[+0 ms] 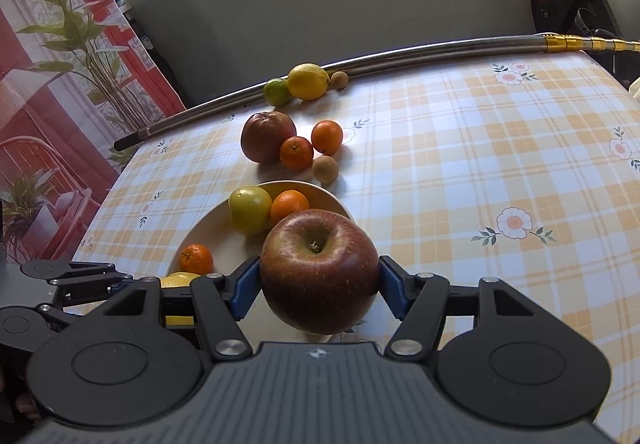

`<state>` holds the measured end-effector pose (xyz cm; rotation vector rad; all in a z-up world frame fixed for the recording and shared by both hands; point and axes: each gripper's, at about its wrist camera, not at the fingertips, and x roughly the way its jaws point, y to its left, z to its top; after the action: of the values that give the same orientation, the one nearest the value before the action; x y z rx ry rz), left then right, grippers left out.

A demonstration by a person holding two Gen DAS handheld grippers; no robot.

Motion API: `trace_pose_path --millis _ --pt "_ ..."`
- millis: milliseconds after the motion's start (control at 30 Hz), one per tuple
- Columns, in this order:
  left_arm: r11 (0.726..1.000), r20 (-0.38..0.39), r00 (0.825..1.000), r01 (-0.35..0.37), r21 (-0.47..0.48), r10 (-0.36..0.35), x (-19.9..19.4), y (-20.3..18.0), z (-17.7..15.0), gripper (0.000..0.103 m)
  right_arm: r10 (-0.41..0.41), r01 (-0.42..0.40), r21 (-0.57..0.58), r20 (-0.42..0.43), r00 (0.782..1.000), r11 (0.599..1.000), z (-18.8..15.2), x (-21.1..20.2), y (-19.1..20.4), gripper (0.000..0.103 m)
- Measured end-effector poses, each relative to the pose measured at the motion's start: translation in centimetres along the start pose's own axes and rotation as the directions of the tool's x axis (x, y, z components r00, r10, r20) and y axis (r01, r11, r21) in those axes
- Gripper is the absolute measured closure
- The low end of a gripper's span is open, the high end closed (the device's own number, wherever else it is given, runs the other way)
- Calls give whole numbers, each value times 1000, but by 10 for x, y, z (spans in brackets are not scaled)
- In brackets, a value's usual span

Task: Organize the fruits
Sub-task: 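Lower the yellow grapefruit onto the plate and open the left tool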

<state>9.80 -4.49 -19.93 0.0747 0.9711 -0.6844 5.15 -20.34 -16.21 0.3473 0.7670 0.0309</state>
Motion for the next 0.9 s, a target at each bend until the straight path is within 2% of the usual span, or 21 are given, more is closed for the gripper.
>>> trace_pose_path --millis 400,567,900 --pt "1000 -38 999 -4 31 5 5 -13 -2 42 12 -12 19 12 1000 1000 -1 -3 -4 39" --pt "999 -81 996 -42 -10 41 14 -9 -4 42 17 -17 17 19 1000 1000 -2 -3 -5 39" --pt "995 -82 994 -81 -58 76 19 -6 -4 42 36 -37 35 19 999 999 -7 -5 -8 39"
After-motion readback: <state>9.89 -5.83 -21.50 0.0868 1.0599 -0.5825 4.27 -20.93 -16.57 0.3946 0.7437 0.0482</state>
